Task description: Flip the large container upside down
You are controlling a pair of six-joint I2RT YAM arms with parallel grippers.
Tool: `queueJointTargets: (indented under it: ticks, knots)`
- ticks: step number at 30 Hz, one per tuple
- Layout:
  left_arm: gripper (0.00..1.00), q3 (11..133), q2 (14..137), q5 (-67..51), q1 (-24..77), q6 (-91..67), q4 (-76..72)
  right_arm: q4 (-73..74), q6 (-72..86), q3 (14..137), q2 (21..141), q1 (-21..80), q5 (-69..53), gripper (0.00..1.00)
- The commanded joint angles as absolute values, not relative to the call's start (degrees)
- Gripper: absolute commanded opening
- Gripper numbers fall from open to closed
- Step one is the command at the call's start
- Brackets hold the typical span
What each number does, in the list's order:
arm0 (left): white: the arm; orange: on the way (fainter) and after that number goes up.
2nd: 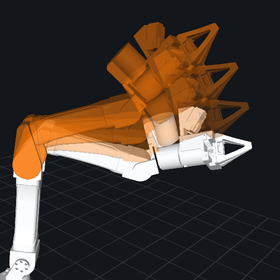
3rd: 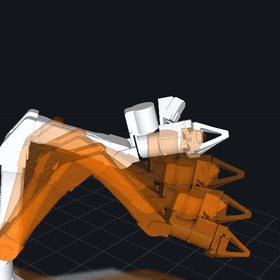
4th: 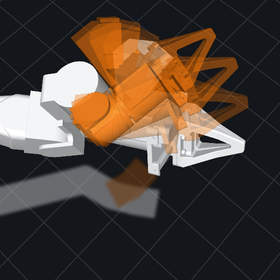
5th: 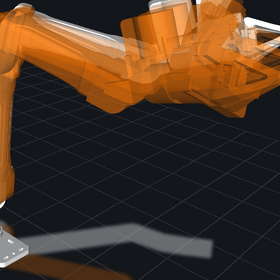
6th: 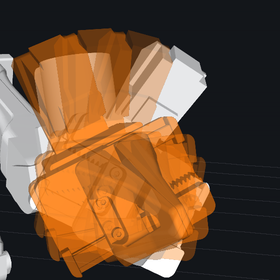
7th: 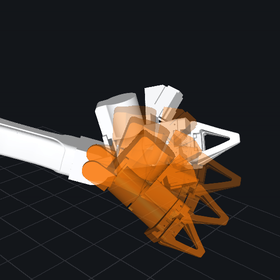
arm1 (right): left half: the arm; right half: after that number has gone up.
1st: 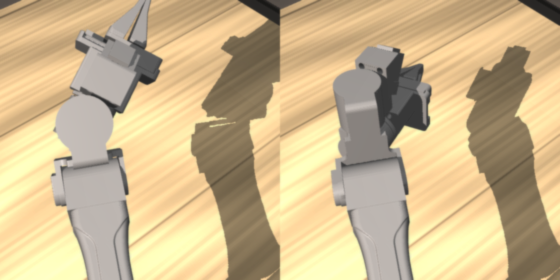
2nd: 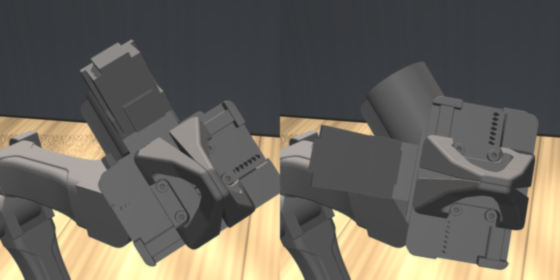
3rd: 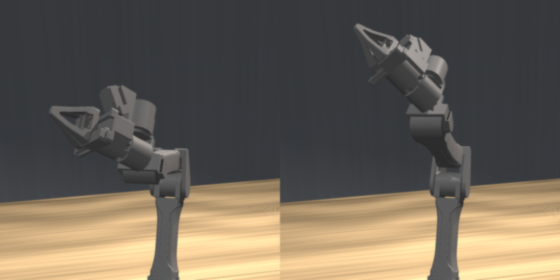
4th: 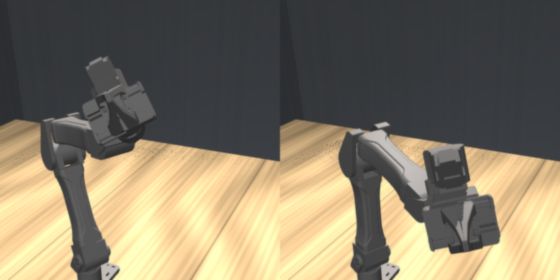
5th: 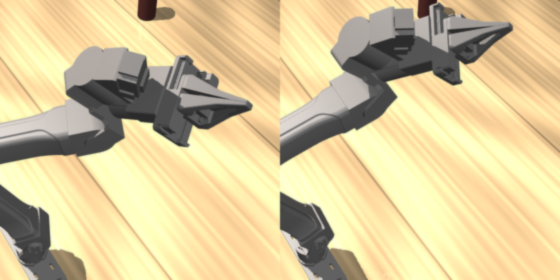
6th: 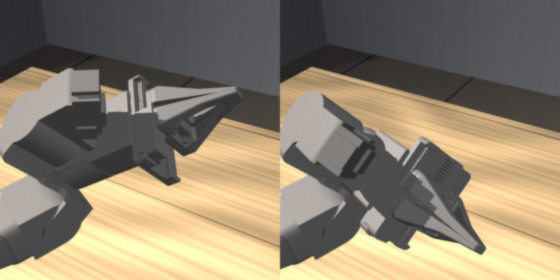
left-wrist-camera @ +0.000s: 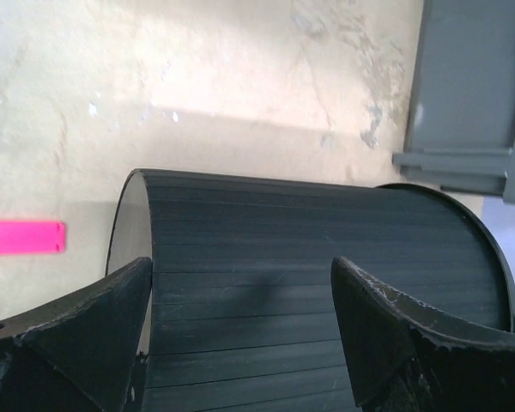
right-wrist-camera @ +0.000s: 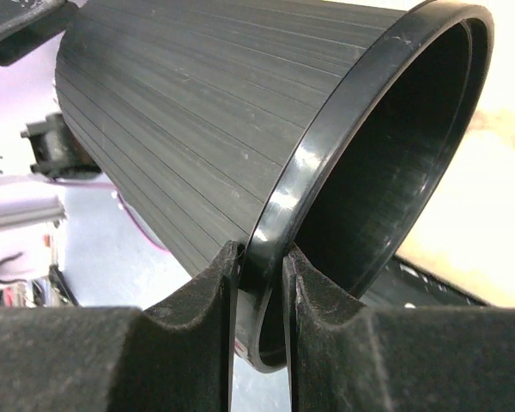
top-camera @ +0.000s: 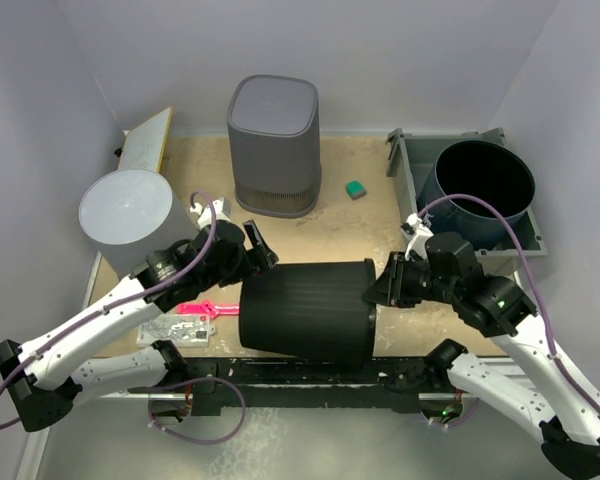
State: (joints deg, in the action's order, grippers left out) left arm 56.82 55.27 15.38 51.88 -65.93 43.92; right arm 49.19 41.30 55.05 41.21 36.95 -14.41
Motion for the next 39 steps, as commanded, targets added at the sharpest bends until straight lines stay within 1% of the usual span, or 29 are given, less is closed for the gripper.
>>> queueJointTargets:
  ticks: [1, 4, 6, 11, 15, 18, 22, 26, 32, 35, 39]
  knots:
    - [0.79, 65.5, 57.4, 6.9, 48.8, -63.6, 30.2, 32.2, 43.8, 48.5, 44.4, 37.4, -14.6, 0.16]
    - [0.78, 70.7, 60.7, 4.1, 43.7, -59.7, 29.5, 24.3, 46.3, 44.7, 45.7, 37.4, -13.3, 0.15]
    - [0.78, 75.0, 63.4, 3.9, 42.4, -57.3, 29.7, 18.0, 47.9, 42.2, 46.5, 37.3, -12.4, 0.15]
    - [0.78, 86.0, 71.2, 2.4, 42.1, -52.8, 29.5, 4.4, 50.9, 38.9, 49.0, 37.4, -6.9, 0.17]
    - [0.78, 90.5, 75.9, -1.4, 42.1, -51.9, 27.2, -1.0, 51.6, 38.0, 52.1, 37.4, -5.5, 0.18]
    - [0.78, 90.4, 77.7, -4.3, 42.1, -52.7, 24.9, -3.7, 52.5, 36.8, 53.9, 37.4, -5.0, 0.19]
    - [0.77, 87.3, 78.4, -7.4, 42.1, -54.6, 19.8, -7.7, 55.1, 33.1, 55.1, 37.4, -4.6, 0.2]
    - [0.77, 86.2, 79.0, -9.4, 42.1, -55.4, 17.8, -8.8, 56.6, 31.0, 55.9, 37.4, -4.3, 0.2]
    - [0.77, 84.7, 79.5, -11.1, 42.1, -56.0, 15.6, -12.7, 59.3, 27.9, 58.2, 37.4, -6.7, 0.25]
    - [0.77, 84.7, 79.6, -11.9, 42.1, -56.2, 15.0, -13.9, 59.8, 27.1, 59.2, 37.4, -8.0, 0.3]
    - [0.77, 85.5, 79.0, -11.8, 42.1, -54.7, 15.9, -11.4, 58.5, 27.3, 58.1, 37.4, -7.1, 0.35]
